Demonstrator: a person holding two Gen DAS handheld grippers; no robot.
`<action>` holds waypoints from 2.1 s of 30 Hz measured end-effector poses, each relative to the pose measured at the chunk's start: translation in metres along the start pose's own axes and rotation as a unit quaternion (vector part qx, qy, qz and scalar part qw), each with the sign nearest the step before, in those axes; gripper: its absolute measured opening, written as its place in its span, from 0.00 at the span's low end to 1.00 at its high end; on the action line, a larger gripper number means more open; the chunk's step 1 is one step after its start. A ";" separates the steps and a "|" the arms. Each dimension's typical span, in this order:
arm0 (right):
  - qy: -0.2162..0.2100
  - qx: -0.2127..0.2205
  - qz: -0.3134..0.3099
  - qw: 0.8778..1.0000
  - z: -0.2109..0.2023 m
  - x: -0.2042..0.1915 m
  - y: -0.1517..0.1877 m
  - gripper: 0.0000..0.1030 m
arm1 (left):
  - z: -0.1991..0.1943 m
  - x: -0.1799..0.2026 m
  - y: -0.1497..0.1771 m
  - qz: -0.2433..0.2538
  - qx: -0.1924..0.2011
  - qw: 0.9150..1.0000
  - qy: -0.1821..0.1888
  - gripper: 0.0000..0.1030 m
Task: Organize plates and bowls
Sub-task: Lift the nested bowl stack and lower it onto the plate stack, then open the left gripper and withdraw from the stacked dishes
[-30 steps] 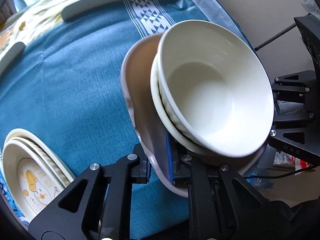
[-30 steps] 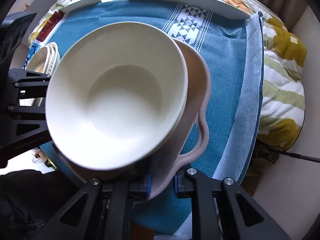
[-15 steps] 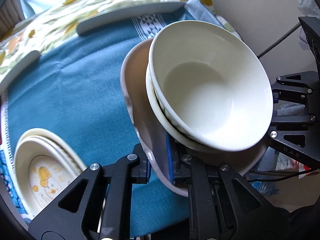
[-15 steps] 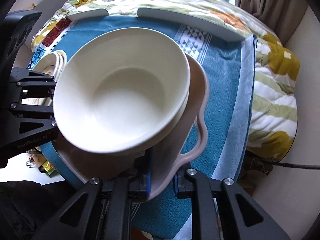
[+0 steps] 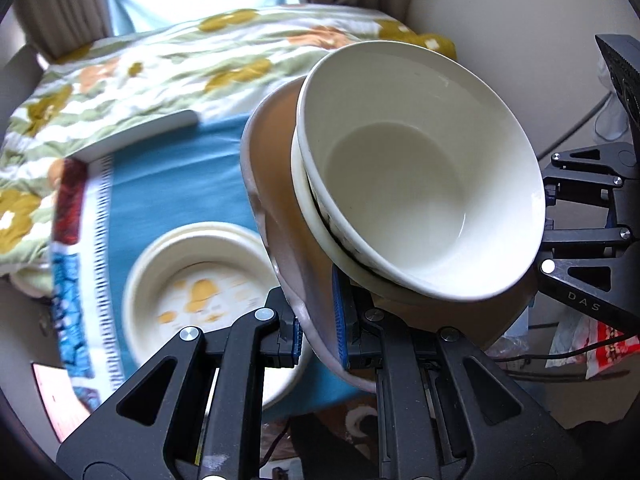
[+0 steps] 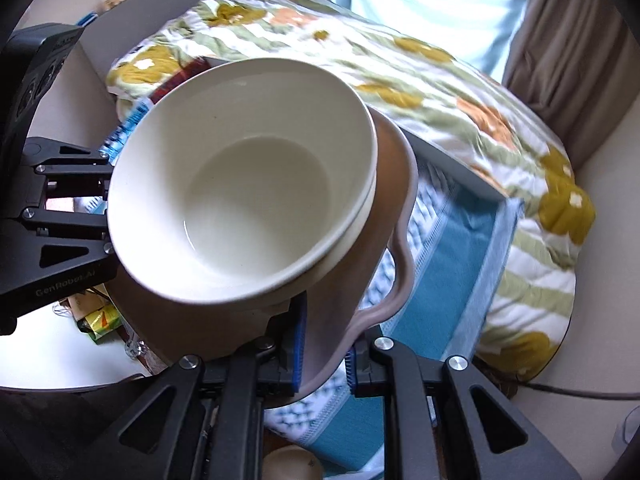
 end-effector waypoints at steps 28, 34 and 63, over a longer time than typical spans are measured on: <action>-0.005 -0.036 0.105 0.994 0.113 -0.132 -0.033 0.14 | 0.070 -0.144 0.083 0.049 -0.063 0.996 0.030 0.10; -0.001 -0.025 0.112 0.993 0.121 -0.127 -0.032 0.15 | 0.080 -0.142 0.082 0.055 -0.061 0.996 0.027 0.10; 0.005 -0.032 0.134 0.990 0.122 -0.121 -0.030 0.21 | 0.072 -0.131 0.082 0.108 -0.053 0.993 -0.016 0.21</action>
Point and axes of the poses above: each gripper's, at about its wrist camera, not at the fingertips, and z roughly the way its jaws point, x to its right, y to its underside, the point moved 3 cm from there along z, roughly the way its jaws point, and after that the axes turned 7 degrees about -y, right-handed, at the moved point
